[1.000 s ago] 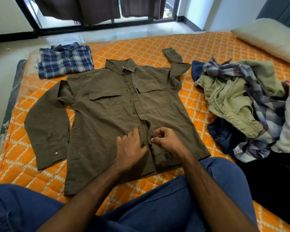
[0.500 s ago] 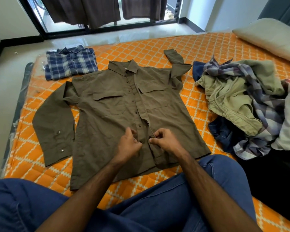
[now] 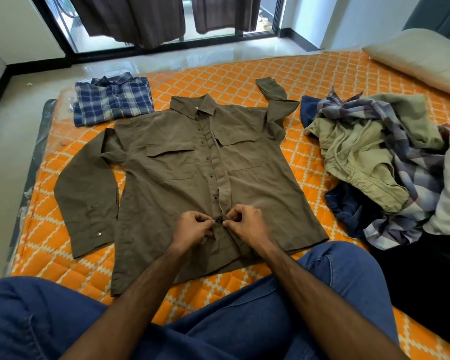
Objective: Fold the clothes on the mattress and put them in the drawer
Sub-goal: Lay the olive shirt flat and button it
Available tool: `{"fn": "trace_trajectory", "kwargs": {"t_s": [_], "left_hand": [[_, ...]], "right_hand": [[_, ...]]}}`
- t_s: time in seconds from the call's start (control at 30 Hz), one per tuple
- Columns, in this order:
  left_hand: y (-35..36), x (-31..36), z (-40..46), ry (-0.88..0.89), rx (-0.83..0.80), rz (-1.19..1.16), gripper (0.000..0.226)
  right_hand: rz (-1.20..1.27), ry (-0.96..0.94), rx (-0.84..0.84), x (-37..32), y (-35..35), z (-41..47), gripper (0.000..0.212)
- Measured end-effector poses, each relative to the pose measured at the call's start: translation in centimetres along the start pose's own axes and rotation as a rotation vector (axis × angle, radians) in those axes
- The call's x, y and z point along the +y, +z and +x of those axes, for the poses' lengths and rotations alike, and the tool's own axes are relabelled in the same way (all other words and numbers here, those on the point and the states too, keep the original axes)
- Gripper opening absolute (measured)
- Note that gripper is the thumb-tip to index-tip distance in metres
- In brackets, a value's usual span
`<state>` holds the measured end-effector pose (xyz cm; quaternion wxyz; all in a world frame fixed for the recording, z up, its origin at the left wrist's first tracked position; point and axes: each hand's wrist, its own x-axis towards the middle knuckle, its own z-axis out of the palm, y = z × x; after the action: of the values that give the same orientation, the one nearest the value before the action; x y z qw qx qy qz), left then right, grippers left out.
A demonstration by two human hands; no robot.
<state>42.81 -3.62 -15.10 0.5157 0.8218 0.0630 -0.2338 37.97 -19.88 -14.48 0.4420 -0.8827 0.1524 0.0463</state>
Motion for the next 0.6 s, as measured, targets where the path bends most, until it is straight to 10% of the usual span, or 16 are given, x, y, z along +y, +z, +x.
{"fn": "trace_trajectory", "kwargs": {"t_s": [0.6], "left_hand": [[1.2, -0.9, -0.5, 0.119, 0.094, 0.061, 0.004]], "right_hand": [[0.03, -0.014, 0.023, 0.2, 1.7, -0.5, 0.005]]}}
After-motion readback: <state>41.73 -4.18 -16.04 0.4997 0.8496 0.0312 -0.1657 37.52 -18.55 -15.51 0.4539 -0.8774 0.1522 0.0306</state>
